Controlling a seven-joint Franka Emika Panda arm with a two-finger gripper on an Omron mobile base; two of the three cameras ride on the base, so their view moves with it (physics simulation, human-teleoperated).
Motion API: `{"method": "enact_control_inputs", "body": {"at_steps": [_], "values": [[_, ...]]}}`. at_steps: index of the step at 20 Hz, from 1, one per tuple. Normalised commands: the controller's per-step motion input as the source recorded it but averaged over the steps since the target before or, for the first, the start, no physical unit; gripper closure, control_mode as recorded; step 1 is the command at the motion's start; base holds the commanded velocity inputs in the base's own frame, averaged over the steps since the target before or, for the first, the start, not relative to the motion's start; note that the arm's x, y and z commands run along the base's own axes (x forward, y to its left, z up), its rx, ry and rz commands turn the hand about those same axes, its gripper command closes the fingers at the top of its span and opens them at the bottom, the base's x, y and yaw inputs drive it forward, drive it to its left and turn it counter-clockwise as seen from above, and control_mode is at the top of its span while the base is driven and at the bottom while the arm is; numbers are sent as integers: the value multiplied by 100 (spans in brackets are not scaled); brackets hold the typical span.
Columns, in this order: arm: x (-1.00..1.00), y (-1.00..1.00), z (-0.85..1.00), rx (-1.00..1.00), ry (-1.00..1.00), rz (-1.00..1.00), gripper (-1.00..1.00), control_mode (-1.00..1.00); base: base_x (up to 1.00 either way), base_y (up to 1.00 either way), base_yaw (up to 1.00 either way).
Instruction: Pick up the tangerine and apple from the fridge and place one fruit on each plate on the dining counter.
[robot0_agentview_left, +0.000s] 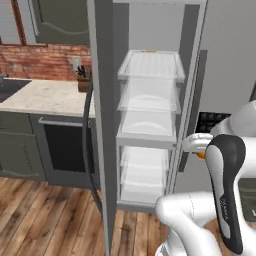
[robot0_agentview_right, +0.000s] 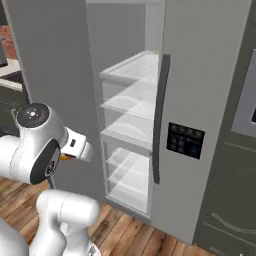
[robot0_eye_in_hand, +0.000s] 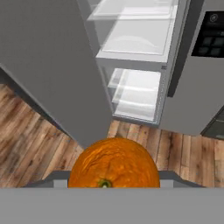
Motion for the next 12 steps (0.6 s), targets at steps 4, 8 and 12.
{"method": "enact_control_inputs", "body": {"at_steps": [4,8,12], "values": [[0,0,0,0,0,0,100,100,-99,14,52],[0,0,0,0,0,0,100,100,-72,26,81],[0,0,0,0,0,0,100,100,-54,27,88]]}}
